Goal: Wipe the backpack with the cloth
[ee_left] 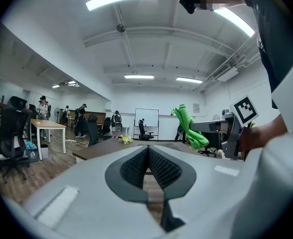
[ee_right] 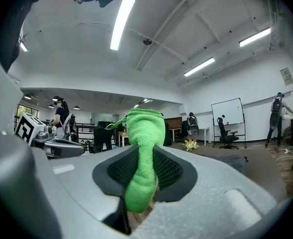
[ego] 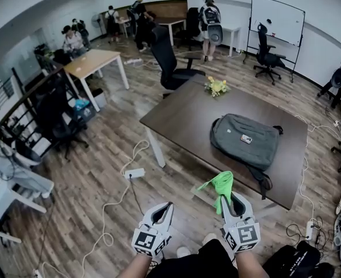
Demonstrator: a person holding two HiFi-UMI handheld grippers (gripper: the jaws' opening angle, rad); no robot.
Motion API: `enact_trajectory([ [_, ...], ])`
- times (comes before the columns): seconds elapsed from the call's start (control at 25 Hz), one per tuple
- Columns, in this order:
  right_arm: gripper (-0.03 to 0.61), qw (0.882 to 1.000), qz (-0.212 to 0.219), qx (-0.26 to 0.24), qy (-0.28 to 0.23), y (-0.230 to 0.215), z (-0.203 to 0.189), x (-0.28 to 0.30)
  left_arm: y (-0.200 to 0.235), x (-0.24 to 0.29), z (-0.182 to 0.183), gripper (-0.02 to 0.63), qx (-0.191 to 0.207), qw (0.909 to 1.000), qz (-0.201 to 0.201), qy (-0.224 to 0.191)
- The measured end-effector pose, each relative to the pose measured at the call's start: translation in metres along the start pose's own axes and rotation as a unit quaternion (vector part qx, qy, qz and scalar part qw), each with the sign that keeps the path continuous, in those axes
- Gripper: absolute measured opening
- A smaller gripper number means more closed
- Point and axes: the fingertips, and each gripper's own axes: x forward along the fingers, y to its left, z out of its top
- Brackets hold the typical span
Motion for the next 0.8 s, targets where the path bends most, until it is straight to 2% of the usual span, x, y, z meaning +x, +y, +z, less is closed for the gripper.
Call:
enact_trajectory([
  [0.32, 0.094, 1.000, 0.002, -0.002, 0.004, -0.009, -0.006, 0.039, 0.023, 0.033, -0.001, 0.018, -0.007, 0.9999, -0.010, 0.005],
  [0.8, 0.094, 1.000, 0.011, 0.002, 0.021, -0.073, -0.016, 0.145, 0.066, 0.134, 0.011, 0.018, 0.000, 0.9998, -0.008, 0.018],
])
